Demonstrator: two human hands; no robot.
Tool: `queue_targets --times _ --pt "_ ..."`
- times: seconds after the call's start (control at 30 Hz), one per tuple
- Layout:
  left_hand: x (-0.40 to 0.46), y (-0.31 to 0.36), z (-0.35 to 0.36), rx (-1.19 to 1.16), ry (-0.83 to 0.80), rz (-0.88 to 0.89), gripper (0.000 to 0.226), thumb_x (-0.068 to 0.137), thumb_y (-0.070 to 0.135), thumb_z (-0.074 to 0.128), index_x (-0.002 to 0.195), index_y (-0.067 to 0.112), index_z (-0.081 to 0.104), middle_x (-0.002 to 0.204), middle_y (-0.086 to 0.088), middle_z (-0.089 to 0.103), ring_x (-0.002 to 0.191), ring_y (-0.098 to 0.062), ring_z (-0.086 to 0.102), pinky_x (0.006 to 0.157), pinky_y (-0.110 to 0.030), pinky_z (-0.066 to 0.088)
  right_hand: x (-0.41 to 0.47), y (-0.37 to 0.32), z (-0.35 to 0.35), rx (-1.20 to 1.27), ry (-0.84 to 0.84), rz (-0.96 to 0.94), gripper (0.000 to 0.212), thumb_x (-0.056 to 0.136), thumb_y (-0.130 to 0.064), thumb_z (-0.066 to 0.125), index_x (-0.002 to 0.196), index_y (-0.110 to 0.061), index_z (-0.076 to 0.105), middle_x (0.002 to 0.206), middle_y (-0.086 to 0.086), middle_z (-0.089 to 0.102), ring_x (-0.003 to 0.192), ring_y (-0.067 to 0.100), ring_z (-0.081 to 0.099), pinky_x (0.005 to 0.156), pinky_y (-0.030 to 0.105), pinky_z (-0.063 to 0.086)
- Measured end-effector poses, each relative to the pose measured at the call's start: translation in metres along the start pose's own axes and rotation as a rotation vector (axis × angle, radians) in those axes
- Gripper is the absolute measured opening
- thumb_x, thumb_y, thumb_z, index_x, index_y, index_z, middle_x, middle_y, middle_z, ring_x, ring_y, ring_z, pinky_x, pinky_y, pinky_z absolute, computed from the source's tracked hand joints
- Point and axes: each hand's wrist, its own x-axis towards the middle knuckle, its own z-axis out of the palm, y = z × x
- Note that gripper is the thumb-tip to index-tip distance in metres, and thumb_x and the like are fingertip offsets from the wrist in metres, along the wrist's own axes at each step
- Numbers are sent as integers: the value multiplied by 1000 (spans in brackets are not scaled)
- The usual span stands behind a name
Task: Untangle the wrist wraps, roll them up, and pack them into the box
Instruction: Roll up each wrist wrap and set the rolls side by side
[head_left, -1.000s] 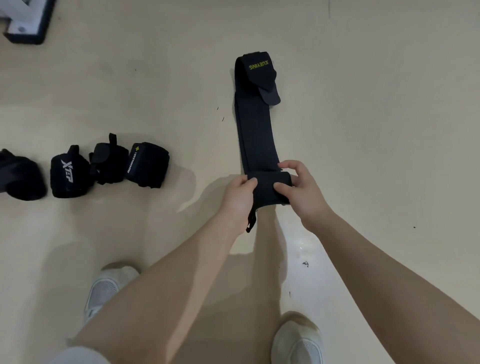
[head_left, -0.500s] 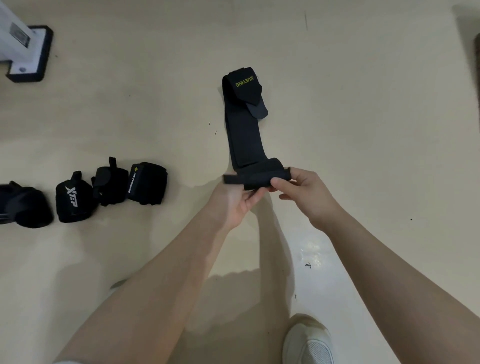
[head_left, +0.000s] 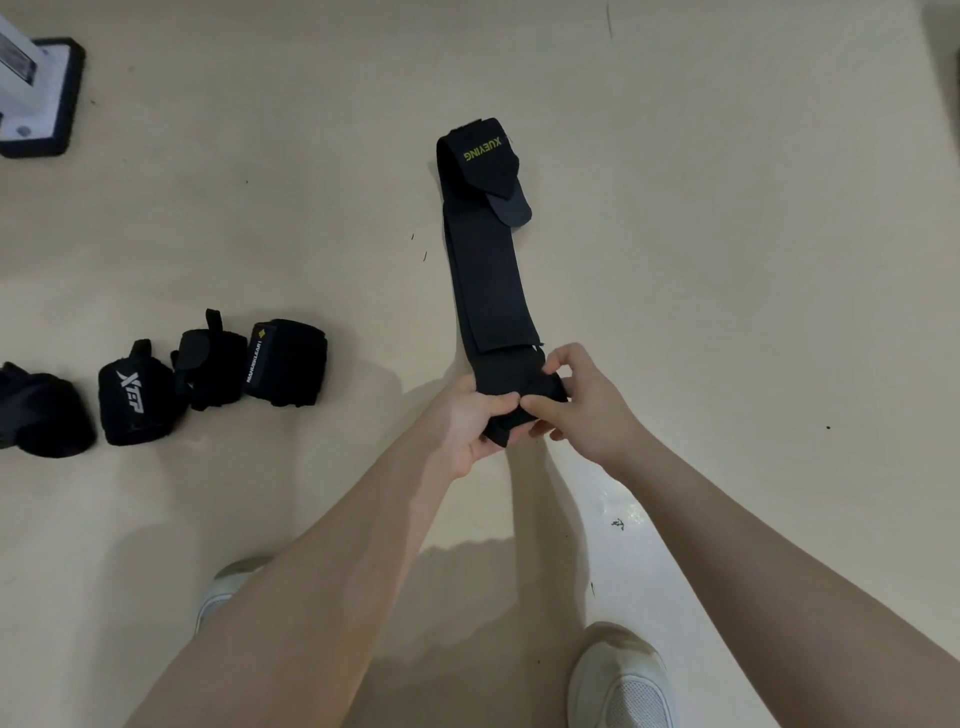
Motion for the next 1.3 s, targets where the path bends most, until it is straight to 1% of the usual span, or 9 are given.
queue_targets --times 0.1,0.2,0.47,0.63,0.77,0.9,1.07,1.17,1.3 --pt "-4 3 -2 -78 -3 -17 31 92 -7 50 113 15 57 98 -7 66 77 -17 66 53 -20 54 -2 5 -1 5 -103 -127 31 87 -6 61 107 -27 50 95 -13 56 66 -2 51 66 13 41" --pt "-5 2 -2 -91 -4 -25 29 91 -9 50 109 12 58 92 -7 66 68 -15 67 50 -19 52 -2 11 -5 1 -130 -125 28 86 -8 64 104 -28 58 99 -10 58 72 6 54 70 16 43" --pt "-2 -6 0 -232 14 -72 15 92 -2 52 105 2 59 91 -10 69 71 -17 70 59 -26 58 3 15 -7 -144 -14 -102 19 81 -10 71 74 -21 57 72 -10 57 55 -5 50 53 8 35" --pt "-1 -5 -3 -195 -9 -34 26 92 -7 49 114 4 57 99 -9 66 84 -18 66 62 -25 59 -2 16 -6 -145 -68 -188 30 84 -6 66 110 -21 59 101 -10 56 80 9 55 77 16 44" --pt "0 -4 -4 -172 -32 -2 30 91 -11 46 113 5 58 98 -7 67 84 -17 66 66 -22 58 3 15 -3 -222 -41 -223 18 84 -8 67 96 -21 63 97 -1 56 81 10 53 81 25 44" --pt "-1 0 -8 -188 -29 -47 28 89 -13 47 99 10 61 95 -6 67 84 -16 66 68 -24 57 3 17 0 -297 -68 -258 28 86 -12 65 113 -17 62 103 4 56 84 15 53 82 27 44" --pt "-3 -2 -7 -119 -25 7 34 87 -16 46 99 12 61 99 -6 67 89 -19 65 75 -25 54 2 21 1 -369 -54 -233 6 85 -11 66 89 -14 61 86 4 55 74 15 47 69 26 39" --pt "-4 -3 -4 -139 -4 26 25 91 -9 49 104 8 61 96 -6 68 83 -15 67 68 -21 57 2 17 -2 -205 -45 -137 7 86 -11 64 81 -8 61 74 0 56 65 12 48 60 17 36" --pt "-7 -7 -3 -33 -73 11 16 93 6 57 107 1 62 104 -11 70 93 -22 69 80 -25 57 4 19 -6 -184 1 10 26 88 -22 63 83 3 65 75 15 60 68 21 53 64 28 39"
